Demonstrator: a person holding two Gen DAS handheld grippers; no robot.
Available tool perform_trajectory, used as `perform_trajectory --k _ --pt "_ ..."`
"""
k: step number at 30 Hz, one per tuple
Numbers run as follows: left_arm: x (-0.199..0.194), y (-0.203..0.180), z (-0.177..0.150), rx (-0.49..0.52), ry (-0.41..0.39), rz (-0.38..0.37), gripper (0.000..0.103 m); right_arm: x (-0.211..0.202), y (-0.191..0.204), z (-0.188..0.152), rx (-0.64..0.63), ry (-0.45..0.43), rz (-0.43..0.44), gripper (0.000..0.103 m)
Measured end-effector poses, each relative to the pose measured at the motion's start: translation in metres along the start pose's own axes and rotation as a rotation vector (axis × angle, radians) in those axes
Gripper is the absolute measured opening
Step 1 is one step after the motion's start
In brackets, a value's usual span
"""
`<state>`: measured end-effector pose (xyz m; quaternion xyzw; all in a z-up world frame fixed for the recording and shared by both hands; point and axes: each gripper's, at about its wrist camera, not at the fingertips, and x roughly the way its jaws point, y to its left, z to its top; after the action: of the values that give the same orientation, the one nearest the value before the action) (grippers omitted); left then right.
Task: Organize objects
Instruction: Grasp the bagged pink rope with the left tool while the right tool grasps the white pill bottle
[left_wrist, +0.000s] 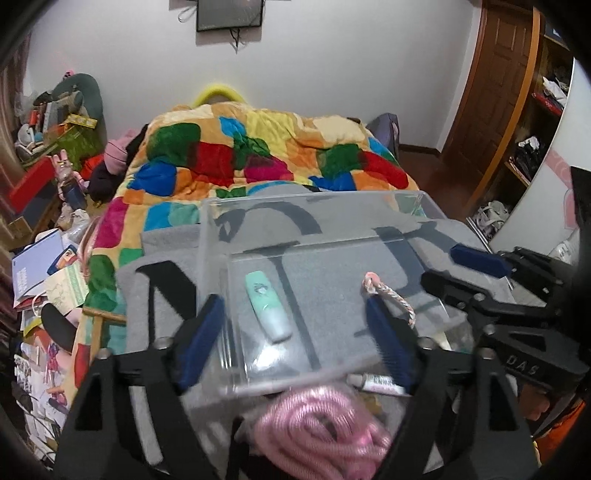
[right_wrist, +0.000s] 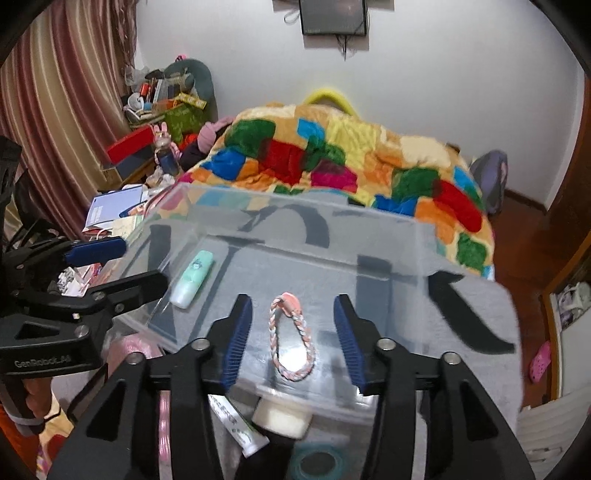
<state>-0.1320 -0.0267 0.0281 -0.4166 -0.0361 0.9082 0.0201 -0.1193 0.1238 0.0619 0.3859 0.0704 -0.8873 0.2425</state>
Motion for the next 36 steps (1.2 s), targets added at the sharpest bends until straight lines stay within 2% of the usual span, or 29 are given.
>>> perform_trajectory --k 1,2,6,12,17,25,32,35,36 --pt "-0.005 0.000 -0.004 -0.011 -0.010 0.003 0.095 -0.007 -0.001 -0.002 -0.002 -0.014 -0.003 0.052" --pt "-0.008 0.000 -0.007 -0.020 -0.017 0.006 0.097 -0.014 -0.002 -0.005 -0.002 -0.028 -0.006 0.053" --pt "-0.013 -0.001 -0.025 -0.038 -0.008 0.034 0.097 -0.033 -0.005 -0.024 0.005 -0.052 -0.021 0.063" --pt "-0.005 -0.012 -0.060 -0.052 0.047 0.035 0.098 -0.044 -0.011 -0.068 0.017 -0.014 -0.060 0.064" --pt "0.003 -0.021 -0.087 -0.015 0.087 0.072 0.099 -0.045 -0.016 -0.103 0.047 0.041 -0.011 0.065" --pt "-0.011 0.001 -0.116 0.013 0.112 0.065 0.099 -0.043 -0.021 -0.123 0.027 0.062 -0.003 0.075" --pt "0.003 0.009 -0.120 -0.066 0.171 -0.050 0.102 -0.029 -0.023 -0.130 0.044 0.081 0.004 0.075" --pt "0.009 -0.005 -0.122 -0.021 0.155 0.001 0.102 -0.028 -0.024 -0.130 0.049 0.082 0.031 0.059" --pt "0.011 -0.008 -0.122 -0.009 0.151 0.014 0.102 -0.027 -0.024 -0.131 0.051 0.085 0.041 0.051"
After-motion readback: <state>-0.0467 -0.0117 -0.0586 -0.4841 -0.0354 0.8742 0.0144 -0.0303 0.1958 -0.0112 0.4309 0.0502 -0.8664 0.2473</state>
